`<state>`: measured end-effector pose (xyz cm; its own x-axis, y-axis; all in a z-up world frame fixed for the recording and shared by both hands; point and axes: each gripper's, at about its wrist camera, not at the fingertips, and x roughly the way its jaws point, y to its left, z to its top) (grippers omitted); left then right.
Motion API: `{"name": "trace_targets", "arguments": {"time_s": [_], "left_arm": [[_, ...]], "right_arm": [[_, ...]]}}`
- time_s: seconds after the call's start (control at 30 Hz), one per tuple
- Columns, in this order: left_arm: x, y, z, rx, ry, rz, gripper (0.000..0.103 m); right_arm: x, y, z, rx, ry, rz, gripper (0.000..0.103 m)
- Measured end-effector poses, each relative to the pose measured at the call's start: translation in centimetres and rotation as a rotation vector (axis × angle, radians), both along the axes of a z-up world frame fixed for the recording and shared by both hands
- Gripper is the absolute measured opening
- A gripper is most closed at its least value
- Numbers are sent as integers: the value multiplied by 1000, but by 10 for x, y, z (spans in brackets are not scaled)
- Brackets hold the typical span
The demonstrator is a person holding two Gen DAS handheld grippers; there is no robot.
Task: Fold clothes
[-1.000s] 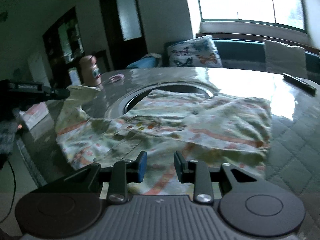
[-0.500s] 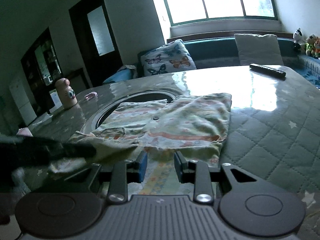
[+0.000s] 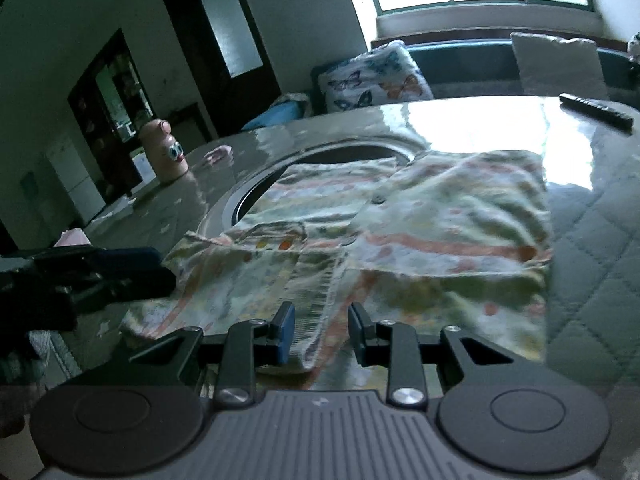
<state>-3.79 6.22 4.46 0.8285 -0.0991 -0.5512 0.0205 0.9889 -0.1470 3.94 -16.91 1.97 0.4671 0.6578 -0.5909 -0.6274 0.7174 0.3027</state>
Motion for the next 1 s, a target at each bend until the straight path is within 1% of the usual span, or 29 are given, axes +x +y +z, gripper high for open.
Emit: {"name": "trace_targets", "arguments": {"time_s": [0.03, 0.1, 0.17, 0.3, 0.37, 0.53, 0.67, 0.77, 0.83, 0.93, 1.0], "left_arm": [[-2, 7, -1, 4, 0, 27, 71], [-5, 21, -2, 11, 2, 79, 75], [-8, 33, -5, 10, 10, 121, 75], [-11, 44, -10, 13, 21, 172, 81], [-12, 46, -13, 14, 24, 180, 82], [-14, 47, -18, 25, 30, 185, 83], [-14, 48, -22, 26, 38, 184, 84], [-13, 48, -26, 28, 47, 183, 84], [-11, 48, -29, 35, 60, 184, 84], [-10, 47, -33, 51, 75, 185, 84], [-10, 47, -35, 63, 85, 185, 84]], "right_arm": [[0, 3, -1, -2, 2, 6, 28], [-2, 9, -2, -18, -5, 10, 28], [-2, 12, -3, -32, -15, 5, 27], [-8, 18, 1, -52, -41, 11, 8], [-14, 20, 5, -66, -71, 13, 8], [-21, 14, 25, -44, -117, -7, 7], [-30, -7, 52, -19, -176, -60, 7], [-37, -23, 61, -22, -198, -101, 7], [-37, -29, 57, -34, -184, -126, 7], [-31, -35, 42, -48, -124, -159, 7], [-28, -37, 34, -50, -104, -179, 7]]}}
